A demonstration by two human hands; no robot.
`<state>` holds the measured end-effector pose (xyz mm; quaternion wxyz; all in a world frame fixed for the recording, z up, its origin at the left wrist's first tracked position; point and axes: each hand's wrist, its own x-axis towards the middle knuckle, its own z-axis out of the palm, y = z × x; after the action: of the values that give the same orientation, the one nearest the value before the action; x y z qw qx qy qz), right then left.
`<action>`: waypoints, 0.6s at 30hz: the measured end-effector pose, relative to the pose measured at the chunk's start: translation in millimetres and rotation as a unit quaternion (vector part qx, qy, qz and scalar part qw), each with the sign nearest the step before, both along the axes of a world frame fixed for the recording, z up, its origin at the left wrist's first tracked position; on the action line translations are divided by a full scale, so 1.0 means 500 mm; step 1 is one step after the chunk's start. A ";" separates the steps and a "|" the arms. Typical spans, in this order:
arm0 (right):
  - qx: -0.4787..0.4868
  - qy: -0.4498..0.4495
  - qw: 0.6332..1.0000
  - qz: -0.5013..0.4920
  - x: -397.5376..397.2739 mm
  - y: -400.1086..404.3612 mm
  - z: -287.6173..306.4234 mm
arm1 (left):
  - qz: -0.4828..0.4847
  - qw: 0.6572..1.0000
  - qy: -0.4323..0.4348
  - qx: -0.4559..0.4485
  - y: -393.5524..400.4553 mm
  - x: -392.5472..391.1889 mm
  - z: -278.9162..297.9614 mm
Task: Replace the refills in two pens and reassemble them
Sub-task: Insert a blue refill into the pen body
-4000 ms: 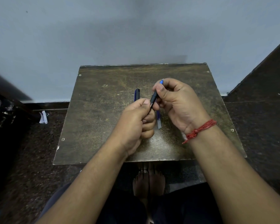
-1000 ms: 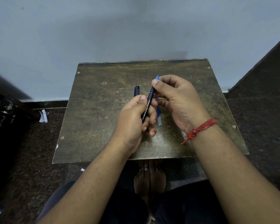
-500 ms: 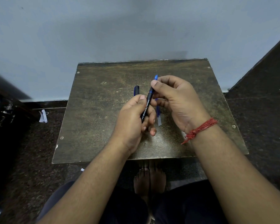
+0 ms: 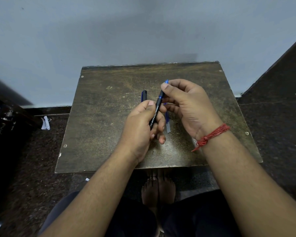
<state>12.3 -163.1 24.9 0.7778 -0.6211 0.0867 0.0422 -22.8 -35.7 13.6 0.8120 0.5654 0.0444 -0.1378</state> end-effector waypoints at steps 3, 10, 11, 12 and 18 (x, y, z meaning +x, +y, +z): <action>0.026 0.003 1.000 0.005 0.000 -0.001 0.006 | 0.001 1.000 0.001 -0.002 -0.002 0.001 0.000; 0.036 0.012 0.999 -0.001 0.001 0.001 0.005 | -0.004 1.000 -0.003 -0.002 -0.002 0.000 -0.002; 0.023 0.008 1.000 -0.002 0.001 0.002 0.002 | -0.006 1.000 -0.004 -0.001 -0.002 0.001 -0.003; 0.016 0.005 1.000 -0.005 0.001 0.003 0.001 | -0.007 1.000 -0.005 0.002 -0.003 0.001 -0.003; 0.067 0.007 0.997 -0.040 0.005 -0.006 0.004 | -0.015 1.000 -0.013 0.015 -0.002 0.000 -0.006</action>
<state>14.9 -165.9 26.8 0.8180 -0.5634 0.1140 0.0207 -22.6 -36.8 10.8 0.8018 0.5798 0.0272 -0.1419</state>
